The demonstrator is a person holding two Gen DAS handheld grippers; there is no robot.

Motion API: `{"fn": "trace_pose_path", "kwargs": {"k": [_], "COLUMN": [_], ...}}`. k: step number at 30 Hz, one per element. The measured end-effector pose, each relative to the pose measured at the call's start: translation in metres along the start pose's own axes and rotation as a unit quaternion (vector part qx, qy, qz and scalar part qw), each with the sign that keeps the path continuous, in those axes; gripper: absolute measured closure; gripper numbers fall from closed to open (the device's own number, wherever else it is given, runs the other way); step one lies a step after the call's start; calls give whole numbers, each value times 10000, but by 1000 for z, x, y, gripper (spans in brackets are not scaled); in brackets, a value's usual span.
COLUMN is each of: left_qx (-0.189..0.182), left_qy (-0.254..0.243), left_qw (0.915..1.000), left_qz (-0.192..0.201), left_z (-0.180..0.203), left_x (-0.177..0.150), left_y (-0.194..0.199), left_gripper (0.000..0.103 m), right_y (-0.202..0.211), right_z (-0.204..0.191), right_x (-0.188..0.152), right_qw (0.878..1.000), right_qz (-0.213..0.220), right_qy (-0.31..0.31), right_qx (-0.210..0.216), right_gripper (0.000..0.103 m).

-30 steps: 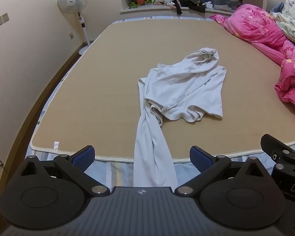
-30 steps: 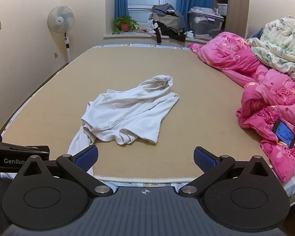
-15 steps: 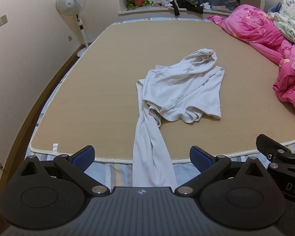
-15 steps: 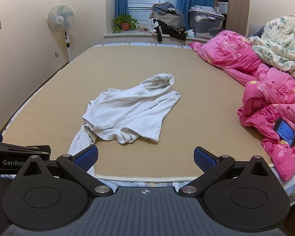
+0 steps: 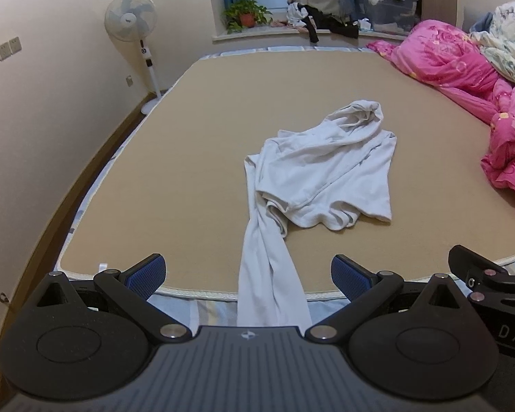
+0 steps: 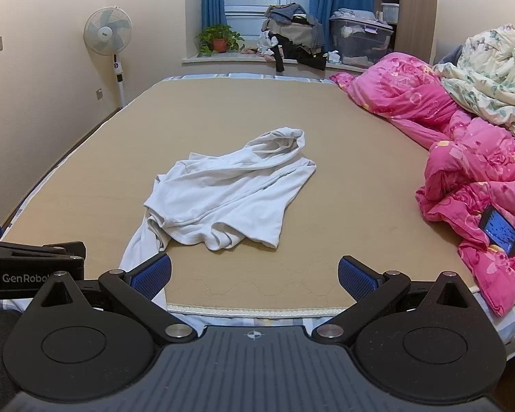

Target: Fold small clothes

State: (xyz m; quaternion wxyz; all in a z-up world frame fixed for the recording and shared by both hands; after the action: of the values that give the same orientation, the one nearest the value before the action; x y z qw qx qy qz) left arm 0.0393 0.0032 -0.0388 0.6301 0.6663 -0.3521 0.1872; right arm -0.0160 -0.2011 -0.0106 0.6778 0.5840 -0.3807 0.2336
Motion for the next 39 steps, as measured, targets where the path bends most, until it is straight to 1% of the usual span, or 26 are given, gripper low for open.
{"fn": "trace_pose_path", "kwargs": {"k": [6, 12, 18, 23, 26, 29, 34, 39], "left_qx": [-306, -158, -334, -264, -299, -257, -412, -229], "left_qy": [309, 190, 248, 155, 158, 67, 242, 194], "left_qw": [9988, 9997, 9991, 9993, 9990, 9991, 9987, 9994], "left_qz": [-237, -94, 53, 198, 284, 318, 168, 181], "left_z": [-5, -3, -4, -5, -6, -4, -8, -9], "left_x": [1, 3, 5, 7, 9, 11, 11, 12], "left_y": [-5, -3, 1, 5, 9, 11, 8, 6], "left_gripper": [0, 0, 0, 0, 0, 0, 0, 0], "right_y": [0, 0, 2, 5, 4, 5, 6, 7], "right_z": [-2, -2, -2, -1, 0, 1, 2, 2], "right_x": [-1, 0, 2, 4, 4, 5, 7, 7], "right_qw": [10000, 10000, 10000, 9999, 9999, 9999, 9999, 9999], "right_qz": [-7, 3, -6, 15, 17, 22, 43, 47], "right_qy": [-11, -21, 15, 35, 33, 21, 19, 38], "right_qx": [34, 42, 81, 114, 116, 116, 99, 103], "right_gripper": [1, 1, 1, 1, 1, 1, 1, 1]}}
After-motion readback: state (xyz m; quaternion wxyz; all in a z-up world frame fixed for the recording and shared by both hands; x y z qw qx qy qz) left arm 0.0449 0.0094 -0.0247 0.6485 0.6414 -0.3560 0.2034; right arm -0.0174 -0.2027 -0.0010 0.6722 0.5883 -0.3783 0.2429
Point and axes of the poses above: each gripper's, at about its wrist camera, not at the fingertips, and y roughly against the way its jaws point, z to its right, x to its top, the point moved 6 cm from there along -y, roughly the way its jaws point, and after that the axes turned 2 degrees about -x, right-handed, at the moved point
